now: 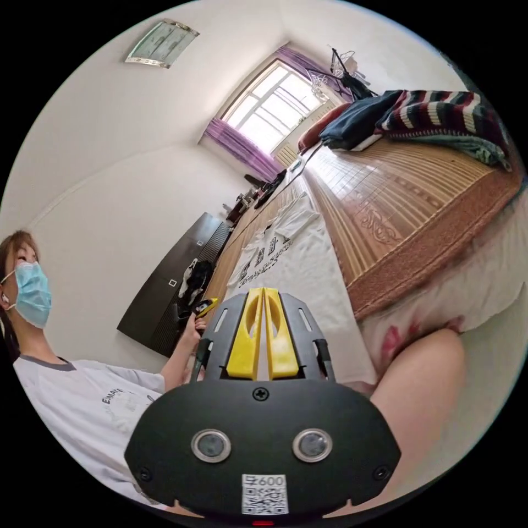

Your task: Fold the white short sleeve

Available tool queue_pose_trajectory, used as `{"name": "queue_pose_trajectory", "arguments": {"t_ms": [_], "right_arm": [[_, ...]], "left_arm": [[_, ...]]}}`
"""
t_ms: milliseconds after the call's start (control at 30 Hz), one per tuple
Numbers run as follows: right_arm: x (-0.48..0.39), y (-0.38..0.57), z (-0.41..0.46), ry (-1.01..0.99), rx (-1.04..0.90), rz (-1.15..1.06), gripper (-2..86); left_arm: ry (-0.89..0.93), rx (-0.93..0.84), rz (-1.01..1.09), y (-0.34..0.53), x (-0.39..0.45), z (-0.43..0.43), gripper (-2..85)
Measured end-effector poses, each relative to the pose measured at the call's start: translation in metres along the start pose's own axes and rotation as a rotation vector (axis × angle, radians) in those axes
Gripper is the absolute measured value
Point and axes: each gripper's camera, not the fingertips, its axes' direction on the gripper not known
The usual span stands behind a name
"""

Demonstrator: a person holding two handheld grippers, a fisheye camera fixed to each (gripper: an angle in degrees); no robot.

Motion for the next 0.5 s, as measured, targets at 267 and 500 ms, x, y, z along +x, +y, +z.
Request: {"name": "queue_pose_trajectory", "arguments": {"t_ms": [267,500], "right_arm": [[0.127,-0.016,0.006,-0.18,-0.303,0.04,8.1],[0.169,-0.03,0.025,-0.037,-0.515,-0.128,8.3]], "left_arm": [[0.044,-0.122,0.036,0.118,0.035,-0.026,9.5],[0.13,-0.214,-0.092,0.147,-0.036,-0.078,13.8]]}}
